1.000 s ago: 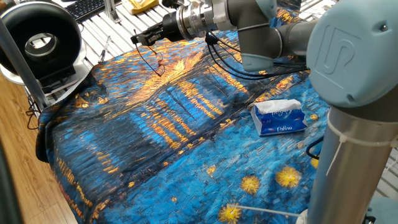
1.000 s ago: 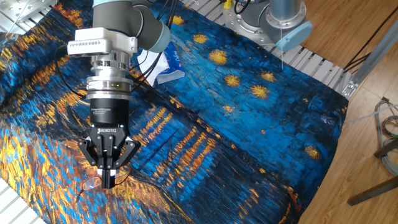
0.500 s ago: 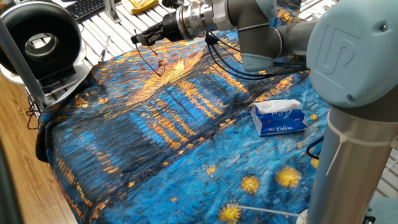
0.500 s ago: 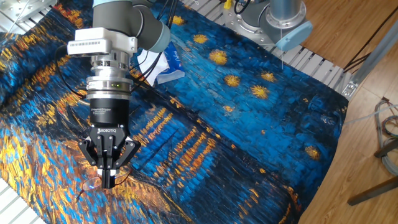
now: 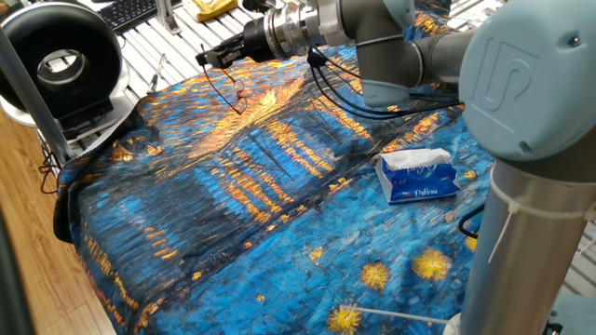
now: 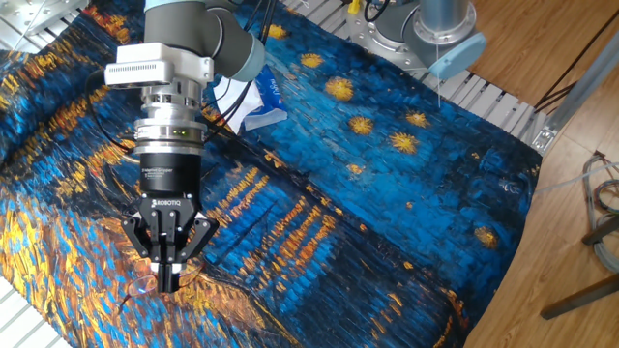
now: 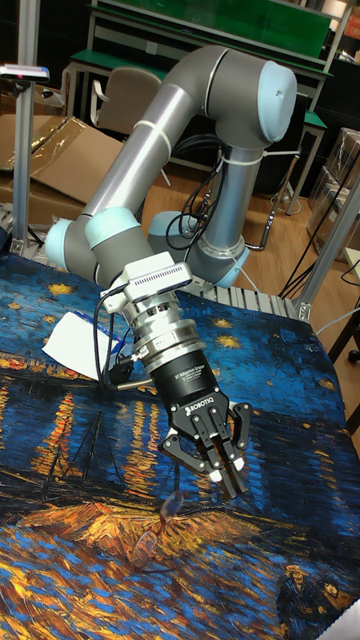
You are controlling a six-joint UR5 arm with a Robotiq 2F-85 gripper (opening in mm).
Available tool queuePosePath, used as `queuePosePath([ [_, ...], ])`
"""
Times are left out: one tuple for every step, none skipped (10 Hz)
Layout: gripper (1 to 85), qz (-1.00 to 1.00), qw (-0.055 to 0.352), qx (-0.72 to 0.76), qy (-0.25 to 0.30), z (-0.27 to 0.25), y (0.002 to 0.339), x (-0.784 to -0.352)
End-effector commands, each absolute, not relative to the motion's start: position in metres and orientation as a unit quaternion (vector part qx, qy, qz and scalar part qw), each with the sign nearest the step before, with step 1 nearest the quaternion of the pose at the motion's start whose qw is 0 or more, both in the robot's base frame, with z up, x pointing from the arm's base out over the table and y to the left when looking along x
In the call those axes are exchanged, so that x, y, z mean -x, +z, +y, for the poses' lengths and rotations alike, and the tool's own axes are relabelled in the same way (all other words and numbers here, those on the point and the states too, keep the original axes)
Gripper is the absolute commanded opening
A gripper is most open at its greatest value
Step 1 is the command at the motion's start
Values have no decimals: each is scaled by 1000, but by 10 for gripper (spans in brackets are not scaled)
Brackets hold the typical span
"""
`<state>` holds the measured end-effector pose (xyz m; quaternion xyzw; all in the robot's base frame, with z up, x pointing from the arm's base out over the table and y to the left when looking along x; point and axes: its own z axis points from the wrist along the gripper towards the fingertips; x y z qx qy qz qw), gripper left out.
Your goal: Unfold the leg of the glasses (with one hand)
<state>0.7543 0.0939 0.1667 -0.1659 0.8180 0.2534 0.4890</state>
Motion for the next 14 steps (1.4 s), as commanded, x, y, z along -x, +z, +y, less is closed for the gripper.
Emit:
queuePosePath([
  [317, 808, 495, 182, 262, 91, 155, -749],
  [333, 810, 491, 184, 261, 91, 154, -747],
  [343, 820, 479, 187, 252, 87, 148, -743],
  [347, 836, 460, 191, 233, 80, 141, -738],
  [350, 849, 442, 191, 215, 73, 134, -732],
  [350, 854, 435, 191, 210, 70, 131, -730],
  [350, 867, 418, 197, 189, 62, 121, -728],
  [310, 890, 386, 204, 131, 38, 100, -726],
  [227, 916, 342, 201, 64, 8, 79, -720],
  [97, 935, 302, 182, 30, -9, 66, -712],
  [10, 950, 269, 156, 6, -22, 60, -704],
  [10, 962, 238, 137, -1, -30, 53, -692],
  [10, 973, 198, 116, -6, -38, 44, -674],
  [10, 980, 170, 98, -20, -50, 40, -661],
])
